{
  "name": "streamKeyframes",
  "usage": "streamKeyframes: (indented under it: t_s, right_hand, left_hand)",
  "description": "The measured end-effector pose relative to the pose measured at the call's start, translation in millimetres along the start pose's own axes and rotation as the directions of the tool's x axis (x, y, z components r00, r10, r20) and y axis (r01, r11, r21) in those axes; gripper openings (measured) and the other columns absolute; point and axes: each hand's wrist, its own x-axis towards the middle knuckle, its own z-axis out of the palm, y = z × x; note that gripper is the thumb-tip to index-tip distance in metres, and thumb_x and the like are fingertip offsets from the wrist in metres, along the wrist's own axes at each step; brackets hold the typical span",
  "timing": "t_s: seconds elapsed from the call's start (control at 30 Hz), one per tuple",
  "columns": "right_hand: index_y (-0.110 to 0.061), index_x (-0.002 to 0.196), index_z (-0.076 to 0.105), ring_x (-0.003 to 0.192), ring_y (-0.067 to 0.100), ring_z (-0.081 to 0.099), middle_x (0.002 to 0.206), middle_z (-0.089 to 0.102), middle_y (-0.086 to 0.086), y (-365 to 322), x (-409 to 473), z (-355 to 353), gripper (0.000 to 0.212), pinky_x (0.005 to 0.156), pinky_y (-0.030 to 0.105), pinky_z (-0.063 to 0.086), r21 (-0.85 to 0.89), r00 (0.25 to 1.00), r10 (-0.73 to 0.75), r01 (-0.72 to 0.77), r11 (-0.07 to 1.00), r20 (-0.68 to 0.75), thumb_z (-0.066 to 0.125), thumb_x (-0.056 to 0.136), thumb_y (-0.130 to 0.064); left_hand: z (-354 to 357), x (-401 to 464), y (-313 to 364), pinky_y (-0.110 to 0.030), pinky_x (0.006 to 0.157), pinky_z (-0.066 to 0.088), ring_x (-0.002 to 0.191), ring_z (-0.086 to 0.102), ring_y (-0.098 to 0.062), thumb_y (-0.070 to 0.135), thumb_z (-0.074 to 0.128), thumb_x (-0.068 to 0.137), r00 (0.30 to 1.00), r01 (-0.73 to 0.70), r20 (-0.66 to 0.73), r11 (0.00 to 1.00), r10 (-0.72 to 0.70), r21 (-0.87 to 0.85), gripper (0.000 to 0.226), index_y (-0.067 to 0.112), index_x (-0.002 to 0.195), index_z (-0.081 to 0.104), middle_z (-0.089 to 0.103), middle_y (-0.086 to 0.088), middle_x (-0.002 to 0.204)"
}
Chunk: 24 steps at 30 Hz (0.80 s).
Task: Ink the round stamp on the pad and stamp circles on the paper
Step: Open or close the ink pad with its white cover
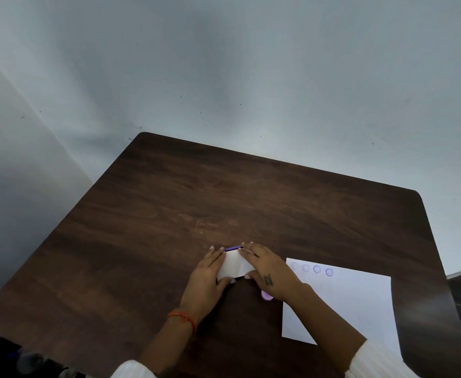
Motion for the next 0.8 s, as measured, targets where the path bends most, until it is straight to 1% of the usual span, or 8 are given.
streamKeyframes:
  t_s: [0.13, 0.33, 0.53, 0.63, 0.67, 0.7, 0.73, 0.8]
  right_hand:
    - [-0.015, 0.143, 0.022, 0.143, 0.021, 0.015, 0.156, 0.020, 0.005, -1, -1, 0, 0.070, 0.116, 0.030, 0.016, 0.004, 1.000, 0.009, -0.009, 1.000, 0.005, 0.062, 0.085, -0.016]
    - [-0.017, 0.143, 0.023, 0.142, 0.021, 0.015, 0.156, 0.019, 0.004, -5, -2, -4, 0.062, 0.115, 0.030, 0.018, 0.014, 1.000, 0.031, -0.031, 0.999, 0.001, 0.055, 0.090, -0.021]
    - [-0.019, 0.143, 0.024, 0.142, 0.022, 0.016, 0.157, 0.016, 0.002, -6, -3, -8, 0.067, 0.115, 0.033, 0.021, 0.020, 0.997, 0.068, -0.069, 0.997, 0.022, 0.060, 0.086, -0.020]
    - [-0.021, 0.142, 0.026, 0.142, 0.023, 0.017, 0.157, 0.015, 0.003, -7, -3, -9, 0.066, 0.115, 0.033, 0.022, 0.047, 0.996, 0.092, -0.092, 0.995, 0.008, 0.061, 0.086, -0.018]
    - [-0.021, 0.142, 0.027, 0.142, 0.023, 0.018, 0.157, 0.016, 0.003, -8, -3, -9, 0.066, 0.115, 0.033, 0.022, 0.064, 0.995, 0.101, -0.101, 0.993, 0.000, 0.062, 0.085, -0.017]
    - [-0.021, 0.141, 0.028, 0.142, 0.022, 0.019, 0.156, 0.017, 0.003, -8, -4, -10, 0.067, 0.115, 0.033, 0.023, 0.085, 0.994, 0.113, -0.112, 0.990, -0.009, 0.063, 0.084, -0.018]
    - [-0.020, 0.141, 0.029, 0.142, 0.022, 0.020, 0.156, 0.019, 0.003, -8, -5, -10, 0.068, 0.114, 0.033, 0.023, 0.112, 0.992, 0.128, -0.125, 0.986, -0.020, 0.065, 0.083, -0.019]
    - [-0.020, 0.140, 0.031, 0.140, 0.021, 0.024, 0.154, 0.025, 0.003, -8, -7, -11, 0.071, 0.113, 0.032, 0.024, 0.170, 0.986, 0.162, -0.152, 0.974, -0.047, 0.067, 0.080, -0.021]
  left_hand:
    - [1, -2, -1, -0.027, 0.116, 0.013, 0.143, 0.011, -0.013, 0.026, 0.061, 0.086, 1.000, -0.004, 0.008, 1.000, 0.004, 0.004, 0.064, 0.014, 0.140, 0.028, 0.027, 0.000, 0.152]
    - [2, -2, -1, -0.026, 0.115, 0.013, 0.143, 0.013, -0.013, 0.026, 0.062, 0.085, 1.000, 0.019, 0.006, 1.000, -0.019, 0.001, 0.067, 0.015, 0.141, 0.026, 0.025, 0.000, 0.153]
    - [1, -7, -2, -0.030, 0.113, 0.022, 0.139, 0.022, -0.017, 0.036, 0.068, 0.079, 0.991, 0.118, -0.055, 0.993, -0.118, -0.002, 0.076, 0.017, 0.141, 0.027, 0.026, -0.001, 0.152]
    - [1, -9, -1, -0.032, 0.113, 0.026, 0.135, 0.026, -0.017, 0.036, 0.073, 0.074, 0.985, 0.152, -0.076, 0.988, -0.153, -0.023, 0.081, 0.017, 0.140, 0.029, 0.030, -0.002, 0.149]
    - [0, -10, -1, -0.033, 0.112, 0.032, 0.132, 0.031, -0.018, 0.033, 0.075, 0.073, 0.980, 0.171, -0.091, 0.983, -0.176, -0.059, 0.082, 0.017, 0.139, 0.030, 0.032, -0.003, 0.146]
    - [0, -12, 1, -0.033, 0.106, 0.040, 0.125, 0.039, -0.017, 0.030, 0.076, 0.071, 0.973, 0.191, -0.108, 0.975, -0.204, -0.113, 0.082, 0.017, 0.139, 0.032, 0.035, -0.003, 0.142]
    - [0, -14, 3, -0.028, 0.096, 0.047, 0.113, 0.049, -0.014, 0.028, 0.078, 0.070, 0.965, 0.210, -0.123, 0.962, -0.232, -0.174, 0.081, 0.016, 0.138, 0.034, 0.039, -0.002, 0.137]
    - [-1, -16, 8, -0.018, 0.077, 0.049, 0.087, 0.057, -0.008, 0.027, 0.077, 0.071, 0.948, 0.241, -0.140, 0.933, -0.285, -0.269, 0.071, 0.017, 0.132, 0.043, 0.046, 0.001, 0.124]
